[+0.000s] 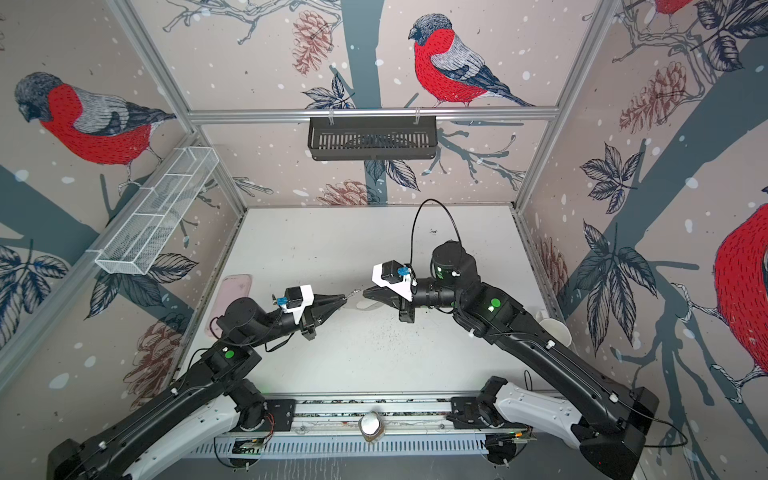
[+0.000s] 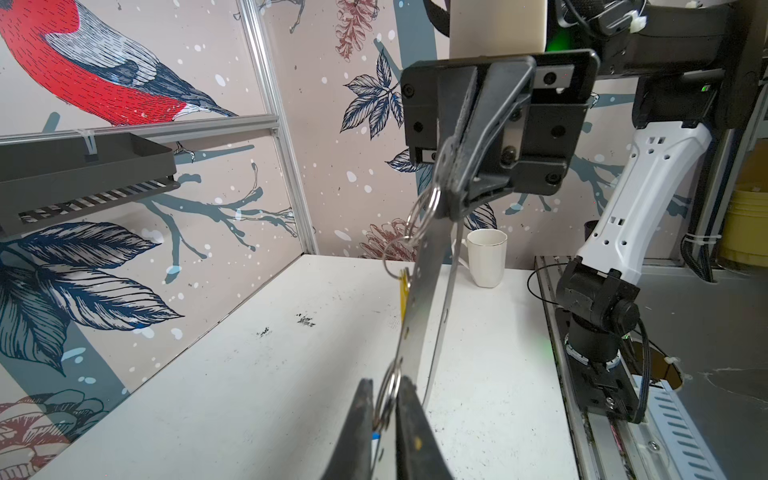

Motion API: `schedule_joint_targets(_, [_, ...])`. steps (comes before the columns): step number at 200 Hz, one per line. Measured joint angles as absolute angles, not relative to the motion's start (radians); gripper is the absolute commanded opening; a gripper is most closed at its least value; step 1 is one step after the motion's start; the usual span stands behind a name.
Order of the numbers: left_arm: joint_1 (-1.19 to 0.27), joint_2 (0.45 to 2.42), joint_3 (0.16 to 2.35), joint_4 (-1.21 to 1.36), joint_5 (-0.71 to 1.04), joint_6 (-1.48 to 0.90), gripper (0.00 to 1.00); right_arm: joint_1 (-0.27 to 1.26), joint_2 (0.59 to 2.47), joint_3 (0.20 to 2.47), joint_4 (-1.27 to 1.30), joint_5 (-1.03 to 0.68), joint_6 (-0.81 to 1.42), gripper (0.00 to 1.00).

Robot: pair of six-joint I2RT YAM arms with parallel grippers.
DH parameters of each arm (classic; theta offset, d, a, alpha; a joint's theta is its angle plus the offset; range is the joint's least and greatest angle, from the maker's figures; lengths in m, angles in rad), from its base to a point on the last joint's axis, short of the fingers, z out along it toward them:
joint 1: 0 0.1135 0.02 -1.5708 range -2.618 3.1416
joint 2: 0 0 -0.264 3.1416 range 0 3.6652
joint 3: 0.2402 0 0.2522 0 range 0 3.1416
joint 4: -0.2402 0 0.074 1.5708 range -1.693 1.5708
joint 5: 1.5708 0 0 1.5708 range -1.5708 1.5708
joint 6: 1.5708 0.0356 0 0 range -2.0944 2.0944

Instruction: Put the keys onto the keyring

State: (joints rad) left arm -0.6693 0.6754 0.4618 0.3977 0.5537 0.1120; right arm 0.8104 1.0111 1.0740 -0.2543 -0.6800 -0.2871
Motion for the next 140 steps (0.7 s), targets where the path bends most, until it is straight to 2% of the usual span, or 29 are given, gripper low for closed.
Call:
schedule_joint_targets(88, [-0.669,0.664,0.462,0.368,0.573,0.128,0.0,0.78,1.031,1.077,-0.256,-0.714,-0.257,0.0])
schedule_joint_targets(140, [-0.669,0.665,0.462,0.35,0.572,0.136,0.0,0.771,1.09,1.145,-0.32,-0.725,-0.211,0.0])
